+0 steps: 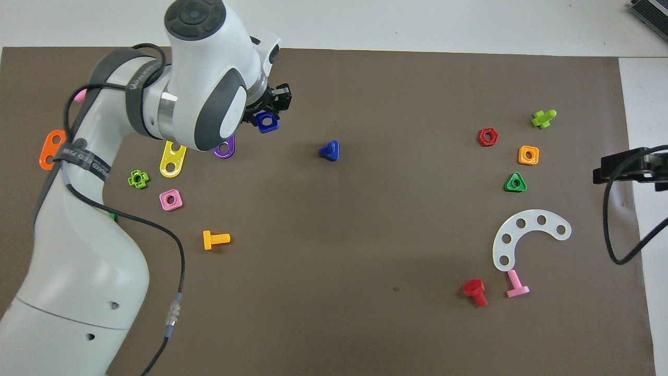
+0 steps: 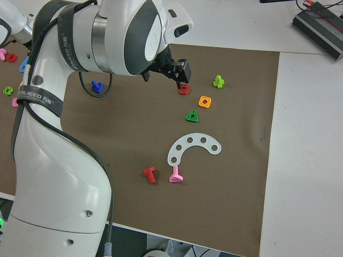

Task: Unscrew and place screws in storage area

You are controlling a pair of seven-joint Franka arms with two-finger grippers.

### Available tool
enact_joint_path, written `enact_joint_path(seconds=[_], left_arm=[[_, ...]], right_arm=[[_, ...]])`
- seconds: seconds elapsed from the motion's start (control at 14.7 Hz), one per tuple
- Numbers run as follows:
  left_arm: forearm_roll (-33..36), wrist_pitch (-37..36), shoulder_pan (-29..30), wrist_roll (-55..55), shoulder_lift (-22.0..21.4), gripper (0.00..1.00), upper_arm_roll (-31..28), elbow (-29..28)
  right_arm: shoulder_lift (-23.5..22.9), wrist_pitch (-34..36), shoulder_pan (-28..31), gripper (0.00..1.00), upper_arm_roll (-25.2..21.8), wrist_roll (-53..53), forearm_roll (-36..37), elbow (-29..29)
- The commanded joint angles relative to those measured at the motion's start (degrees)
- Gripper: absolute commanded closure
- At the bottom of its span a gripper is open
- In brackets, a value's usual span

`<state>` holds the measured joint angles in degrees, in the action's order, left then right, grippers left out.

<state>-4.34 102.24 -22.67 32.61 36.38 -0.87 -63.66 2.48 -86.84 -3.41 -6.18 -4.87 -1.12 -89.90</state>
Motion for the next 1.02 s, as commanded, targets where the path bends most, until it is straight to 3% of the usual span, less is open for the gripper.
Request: enact_joint_path(seconds=[0.0,0.2,0.48,0.61,0.75,0.88,0.95], left_arm=[[-1.99,-0.02,5.68,-12.09,-9.37,0.61,-0.09,-13.03],[-1.99,2.95,9.65,-22.04,-14.48,0.61,-0.18,-23.58],[-1.99,19.53,10.27,-24.35,-20.10,0.61,-0.18,-41.24],[-1.99,24.05,10.01,-24.44,-21.52,0.59,-0.18,-45.92],[-1.99,24.32,9.57,-24.44,-22.14,0.57,-0.18,-47.43],[-1.99,24.58,9.39,-24.44,-23.10,0.52,-0.09,-49.88],[-1.99,25.20,9.39,-24.44,-23.54,0.43,-0.09,-50.85]], right_arm=[[1.30,-0.17,0.16,0.00,-0.06,1.62,-1.17,-1.41],[1.38,-0.87,0.07,0.00,-0.06,1.70,-0.39,-1.50],[0.16,-5.96,-3.17,0.00,0.03,-3.10,-0.29,-2.38],[-2.56,-10.52,-8.69,0.00,0.03,-6.98,-0.29,-2.29],[-8.25,-14.21,-13.00,0.00,0.11,-13.64,-1.25,-0.46],[-13.97,-22.11,-19.06,0.00,0.46,-21.72,-1.61,1.30],[-17.91,-24.32,-21.26,0.00,0.47,-25.42,-1.26,2.70]])
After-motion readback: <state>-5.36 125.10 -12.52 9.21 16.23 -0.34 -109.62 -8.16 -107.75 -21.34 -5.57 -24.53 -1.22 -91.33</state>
